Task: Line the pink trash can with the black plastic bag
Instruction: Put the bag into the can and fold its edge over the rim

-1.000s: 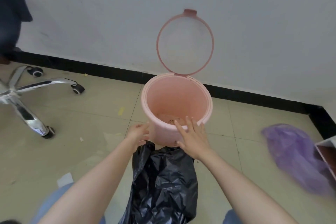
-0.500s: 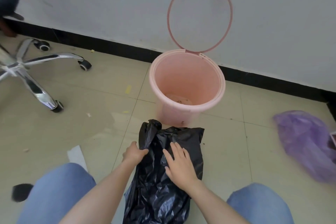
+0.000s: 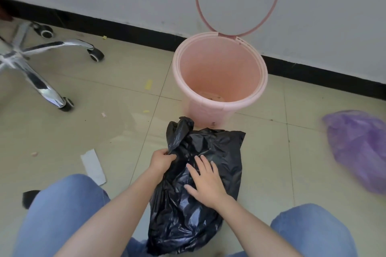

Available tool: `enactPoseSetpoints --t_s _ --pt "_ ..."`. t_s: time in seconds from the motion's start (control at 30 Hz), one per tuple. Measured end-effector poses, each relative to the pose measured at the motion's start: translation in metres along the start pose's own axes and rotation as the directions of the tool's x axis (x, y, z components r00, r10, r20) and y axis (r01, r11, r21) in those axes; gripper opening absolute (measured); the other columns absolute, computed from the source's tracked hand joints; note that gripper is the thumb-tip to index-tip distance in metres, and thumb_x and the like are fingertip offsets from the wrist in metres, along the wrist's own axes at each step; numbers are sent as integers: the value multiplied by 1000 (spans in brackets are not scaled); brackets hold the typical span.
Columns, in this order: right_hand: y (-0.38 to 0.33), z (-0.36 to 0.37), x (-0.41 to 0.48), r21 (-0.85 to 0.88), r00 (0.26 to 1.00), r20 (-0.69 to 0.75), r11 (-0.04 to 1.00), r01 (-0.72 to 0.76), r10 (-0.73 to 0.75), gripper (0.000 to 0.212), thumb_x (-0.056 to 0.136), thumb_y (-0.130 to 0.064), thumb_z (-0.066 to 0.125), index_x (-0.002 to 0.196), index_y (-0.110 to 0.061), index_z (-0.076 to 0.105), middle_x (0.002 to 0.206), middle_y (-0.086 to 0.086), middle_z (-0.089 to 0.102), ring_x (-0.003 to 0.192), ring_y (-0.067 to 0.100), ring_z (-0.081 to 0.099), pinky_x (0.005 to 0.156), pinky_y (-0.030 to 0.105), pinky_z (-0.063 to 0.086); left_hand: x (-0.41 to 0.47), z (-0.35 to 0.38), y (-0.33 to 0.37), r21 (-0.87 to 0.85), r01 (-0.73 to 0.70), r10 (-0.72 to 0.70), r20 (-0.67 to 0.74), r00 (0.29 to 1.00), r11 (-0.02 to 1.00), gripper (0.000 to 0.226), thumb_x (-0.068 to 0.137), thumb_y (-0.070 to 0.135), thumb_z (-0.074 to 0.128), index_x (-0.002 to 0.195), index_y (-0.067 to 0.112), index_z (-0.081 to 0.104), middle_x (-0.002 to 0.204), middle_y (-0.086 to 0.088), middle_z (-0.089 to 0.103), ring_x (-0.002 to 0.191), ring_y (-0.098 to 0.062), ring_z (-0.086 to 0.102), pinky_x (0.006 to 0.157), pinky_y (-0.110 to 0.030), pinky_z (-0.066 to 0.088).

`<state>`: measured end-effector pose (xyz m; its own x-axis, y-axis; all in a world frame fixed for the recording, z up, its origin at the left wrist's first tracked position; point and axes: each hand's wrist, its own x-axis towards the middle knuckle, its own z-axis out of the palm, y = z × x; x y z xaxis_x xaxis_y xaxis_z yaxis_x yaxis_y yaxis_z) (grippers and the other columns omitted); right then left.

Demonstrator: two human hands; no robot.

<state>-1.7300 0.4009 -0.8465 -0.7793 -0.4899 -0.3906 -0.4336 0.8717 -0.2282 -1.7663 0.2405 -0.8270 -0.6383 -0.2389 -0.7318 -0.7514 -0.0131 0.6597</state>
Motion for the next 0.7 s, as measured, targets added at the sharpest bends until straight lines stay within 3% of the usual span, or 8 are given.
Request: enactPoseSetpoints --t_s 0.13,0.23,0.3,0.33,0.4,0.43,0.57,0.7 --pt "-19 -17 3 7 996 -18 996 86 -86 76 89 -59 36 146 -15 14 157 14 8 145 27 -2 116 50 1 -17 -14 27 -59 -36 36 -2 999 998 13 88 -1 53 85 6 64 86 -15 67 82 -30 64 80 -41 53" --pt "-32 -34 11 -34 994 -30 994 108 -109 76 89 -55 42 147 -15 11 157 15 6 144 29 -2 116 50 0 -29 -31 45 -105 -77 75 -27 997 991 12 89 0 53 89 4 64 83 -12 67 78 -28 63 73 -34 52" --pt "-41 -47 18 -74 987 -91 989 124 -130 73 90 -44 50 146 -15 15 156 17 13 144 32 7 116 50 8 -36 -48 54 -140 -90 80 -73 994 986 10 88 2 55 85 6 64 81 -12 67 76 -27 63 64 -31 52" --pt "-47 -55 21 -110 980 -141 986 126 -141 73 86 -40 59 144 -15 24 153 19 24 141 33 20 114 50 20 -40 -58 58 -162 -97 82 -98 992 982 10 88 3 56 84 7 63 80 -11 66 73 -26 63 60 -30 51" --pt "-60 -70 28 -143 956 -244 981 131 -164 76 63 -34 82 131 -17 50 134 20 54 120 32 55 93 41 50 -48 -78 64 -200 -134 105 -151 983 971 8 87 3 57 83 7 63 77 -9 66 69 -23 63 57 -28 49" --pt "-67 -76 31 -154 938 -295 978 140 -181 79 51 -30 88 123 -18 58 124 19 62 107 29 64 81 36 56 -52 -90 67 -207 -162 125 -183 975 965 9 87 3 57 82 7 63 78 -9 66 69 -22 62 58 -28 48" --pt "-94 -101 54 -108 856 -477 979 170 -201 79 40 -15 92 114 -13 64 105 16 71 79 25 71 60 28 58 -72 -133 79 -207 -289 216 -314 924 935 21 86 -1 57 71 12 62 74 -5 64 69 -20 59 62 -29 48" --pt "-120 -140 74 -71 772 -593 969 235 -230 43 40 -4 90 80 -11 74 65 3 69 56 21 64 49 20 50 -96 -165 95 -160 -422 322 -429 844 893 24 85 -5 56 69 12 62 70 -2 62 69 -18 57 61 -22 47"
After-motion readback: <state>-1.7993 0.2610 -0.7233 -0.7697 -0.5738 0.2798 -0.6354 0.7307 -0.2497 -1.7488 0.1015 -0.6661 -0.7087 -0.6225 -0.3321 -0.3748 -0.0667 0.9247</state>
